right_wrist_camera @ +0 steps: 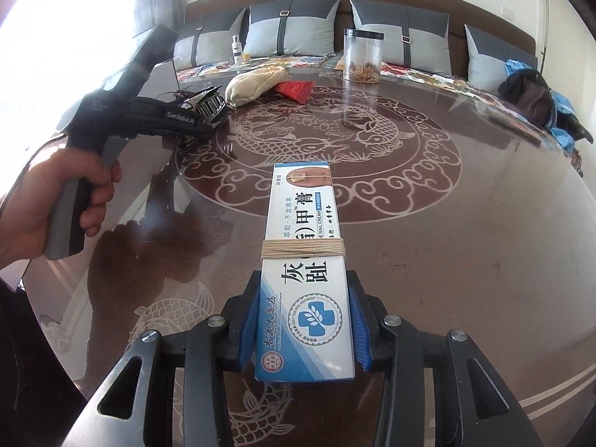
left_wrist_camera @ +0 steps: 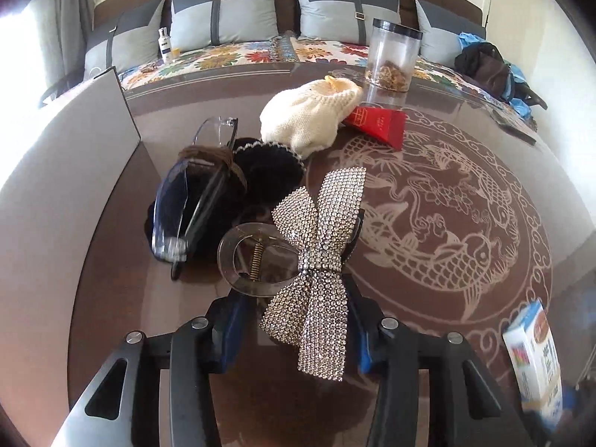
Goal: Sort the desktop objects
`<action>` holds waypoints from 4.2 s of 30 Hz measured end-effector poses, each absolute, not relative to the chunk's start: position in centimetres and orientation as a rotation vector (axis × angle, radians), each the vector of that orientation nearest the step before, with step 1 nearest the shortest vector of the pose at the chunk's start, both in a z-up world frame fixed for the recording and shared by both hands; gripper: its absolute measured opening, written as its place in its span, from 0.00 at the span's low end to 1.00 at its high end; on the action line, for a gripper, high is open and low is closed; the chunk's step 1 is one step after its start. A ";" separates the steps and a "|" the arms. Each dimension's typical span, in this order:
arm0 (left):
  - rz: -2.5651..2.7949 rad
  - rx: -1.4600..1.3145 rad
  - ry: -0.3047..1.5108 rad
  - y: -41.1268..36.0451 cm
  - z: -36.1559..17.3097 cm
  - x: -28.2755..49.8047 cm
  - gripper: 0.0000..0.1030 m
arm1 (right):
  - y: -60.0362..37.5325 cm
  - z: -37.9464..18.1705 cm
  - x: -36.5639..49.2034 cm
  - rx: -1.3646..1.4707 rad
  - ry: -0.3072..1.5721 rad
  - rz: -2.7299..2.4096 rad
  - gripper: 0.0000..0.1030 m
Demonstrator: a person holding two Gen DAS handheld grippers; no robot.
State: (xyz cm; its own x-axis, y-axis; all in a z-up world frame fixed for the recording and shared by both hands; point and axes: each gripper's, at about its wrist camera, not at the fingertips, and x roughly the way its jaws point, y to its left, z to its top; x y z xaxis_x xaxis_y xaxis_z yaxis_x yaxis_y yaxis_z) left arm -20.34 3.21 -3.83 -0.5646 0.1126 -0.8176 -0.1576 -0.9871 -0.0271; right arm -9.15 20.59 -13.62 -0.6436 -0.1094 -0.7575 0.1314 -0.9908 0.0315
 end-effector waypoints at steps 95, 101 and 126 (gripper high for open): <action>2.669 -1.388 0.090 3.2 -4.8 -12.3 1.00 | 22.7 -8.3 -11.5 1.436 0.037 -2.779 1.00; 2.669 -1.388 0.092 3.2 -4.8 -12.3 1.00 | 22.7 -8.3 -11.5 1.436 0.038 -2.779 1.00; 2.671 -1.388 0.092 3.2 -4.8 -12.2 1.00 | 22.7 -8.2 -11.5 1.436 0.038 -2.778 1.00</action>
State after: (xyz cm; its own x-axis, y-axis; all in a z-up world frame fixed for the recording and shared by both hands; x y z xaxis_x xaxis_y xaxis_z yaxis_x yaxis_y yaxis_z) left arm -12.25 3.20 -4.77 -0.5686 0.0871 -0.8180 -0.1429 -0.9897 -0.0060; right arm -11.47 22.73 -8.24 -0.5782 -0.0011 -0.8159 0.0235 -0.9996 -0.0154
